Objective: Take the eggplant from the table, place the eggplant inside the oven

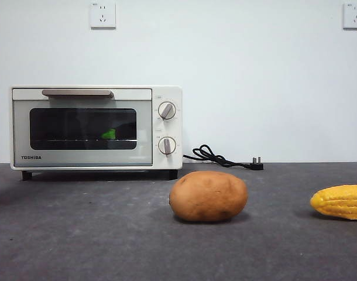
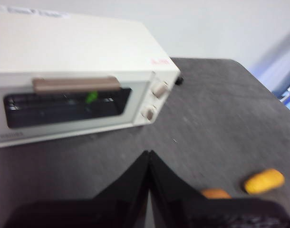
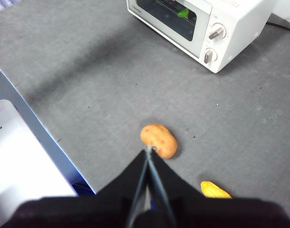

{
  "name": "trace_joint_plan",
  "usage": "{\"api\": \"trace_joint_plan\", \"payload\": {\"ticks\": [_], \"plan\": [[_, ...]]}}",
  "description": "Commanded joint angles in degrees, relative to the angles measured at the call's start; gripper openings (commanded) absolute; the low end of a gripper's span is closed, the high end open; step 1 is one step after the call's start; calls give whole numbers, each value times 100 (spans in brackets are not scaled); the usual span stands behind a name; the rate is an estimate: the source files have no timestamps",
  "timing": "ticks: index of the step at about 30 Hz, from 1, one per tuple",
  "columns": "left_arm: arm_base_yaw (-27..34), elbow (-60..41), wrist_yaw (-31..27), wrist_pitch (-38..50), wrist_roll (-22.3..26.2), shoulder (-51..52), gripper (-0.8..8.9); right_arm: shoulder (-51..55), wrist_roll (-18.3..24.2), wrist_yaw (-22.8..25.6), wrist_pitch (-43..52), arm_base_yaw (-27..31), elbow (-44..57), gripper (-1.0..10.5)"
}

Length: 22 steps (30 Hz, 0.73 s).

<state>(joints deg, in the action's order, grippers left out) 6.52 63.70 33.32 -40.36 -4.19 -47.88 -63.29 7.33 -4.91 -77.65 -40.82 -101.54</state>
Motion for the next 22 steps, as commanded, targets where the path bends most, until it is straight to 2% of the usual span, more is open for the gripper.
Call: {"api": "trace_joint_plan", "payload": {"ticks": [1, 9, 22], "plan": [[-52, 4, -37, -409, -116, 459, -6, 7, 22, 2, -133, -9, 22, 1], [-52, 7, -33, -962, -155, 1314, -5, 7, 22, 2, -133, -9, 22, 1], [-52, 9, -31, -1187, -168, 1298, -4, 4, 24, 2, -133, -9, 22, 1]]}}
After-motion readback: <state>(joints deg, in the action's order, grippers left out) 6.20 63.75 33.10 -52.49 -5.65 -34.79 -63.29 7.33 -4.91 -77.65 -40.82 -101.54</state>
